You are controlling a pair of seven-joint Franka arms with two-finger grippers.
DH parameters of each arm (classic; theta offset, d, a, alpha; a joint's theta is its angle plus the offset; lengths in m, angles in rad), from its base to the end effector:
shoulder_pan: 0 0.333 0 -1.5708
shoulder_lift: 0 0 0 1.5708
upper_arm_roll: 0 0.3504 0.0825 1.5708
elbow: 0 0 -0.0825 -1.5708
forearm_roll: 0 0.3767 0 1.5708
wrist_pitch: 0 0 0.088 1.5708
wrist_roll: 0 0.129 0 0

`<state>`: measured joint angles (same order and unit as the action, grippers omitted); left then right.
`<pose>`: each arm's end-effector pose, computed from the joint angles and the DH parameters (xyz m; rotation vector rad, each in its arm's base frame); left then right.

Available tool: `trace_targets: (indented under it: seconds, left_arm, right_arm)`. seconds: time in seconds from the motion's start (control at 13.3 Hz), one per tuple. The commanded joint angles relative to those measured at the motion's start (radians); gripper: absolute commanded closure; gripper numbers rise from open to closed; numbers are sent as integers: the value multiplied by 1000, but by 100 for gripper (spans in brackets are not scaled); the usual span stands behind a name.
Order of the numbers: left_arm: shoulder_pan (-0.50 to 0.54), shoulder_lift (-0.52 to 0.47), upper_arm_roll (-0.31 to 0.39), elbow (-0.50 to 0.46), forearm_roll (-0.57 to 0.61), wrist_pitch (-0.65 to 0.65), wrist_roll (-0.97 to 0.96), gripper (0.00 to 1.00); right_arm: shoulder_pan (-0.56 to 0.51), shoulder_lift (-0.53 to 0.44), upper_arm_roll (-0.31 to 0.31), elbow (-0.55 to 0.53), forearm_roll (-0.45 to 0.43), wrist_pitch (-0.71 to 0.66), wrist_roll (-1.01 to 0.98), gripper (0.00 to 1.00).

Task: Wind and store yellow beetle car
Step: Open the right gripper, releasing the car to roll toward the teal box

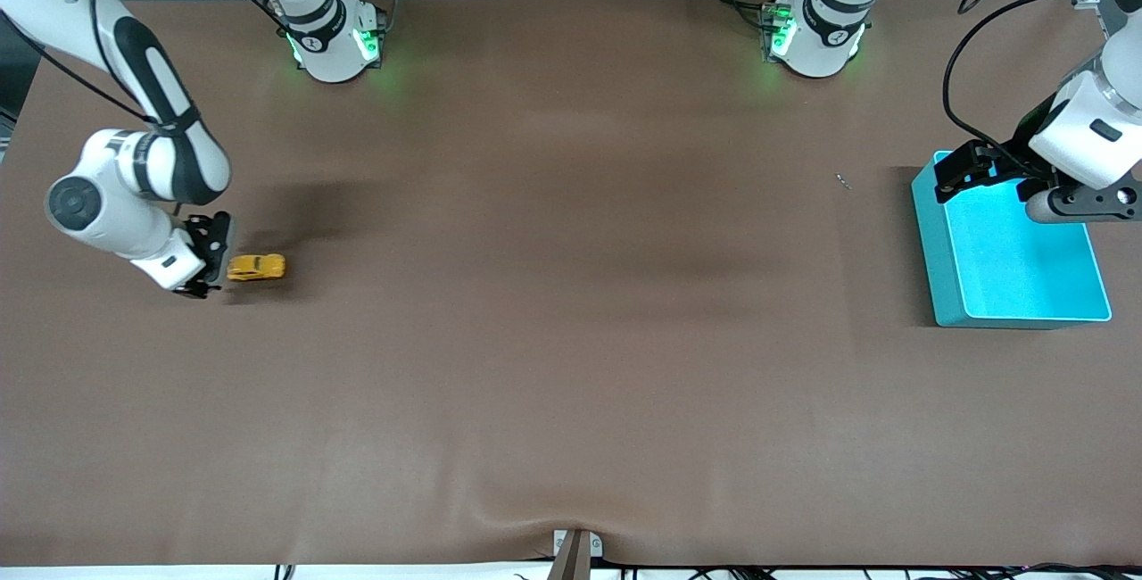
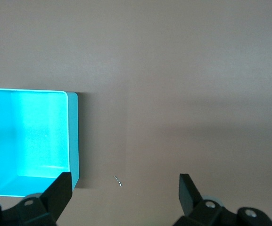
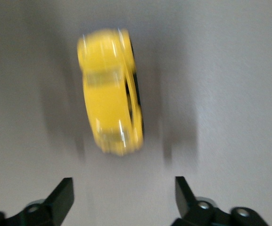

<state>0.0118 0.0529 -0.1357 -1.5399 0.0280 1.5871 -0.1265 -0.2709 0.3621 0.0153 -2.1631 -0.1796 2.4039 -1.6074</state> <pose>0.5628 -0.0643 0.6235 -3.1203 -0.0035 0.0040 0.5393 -0.1449 0.2333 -2.2765 -2.1028 0.2450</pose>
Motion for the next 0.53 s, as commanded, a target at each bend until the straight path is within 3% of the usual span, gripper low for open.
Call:
trace_targets:
  seconds: [0.0,0.45]
  left_arm:
    - [-4,-15,-1,-11,7,5,-22,0]
    - [-4,-15,-1,-11,7,5,-22,0]
  right_arm:
    - [-21,3,17,98,99,-162,-57,0]
    - [-41,5,17,106,155,-190,-68,0]
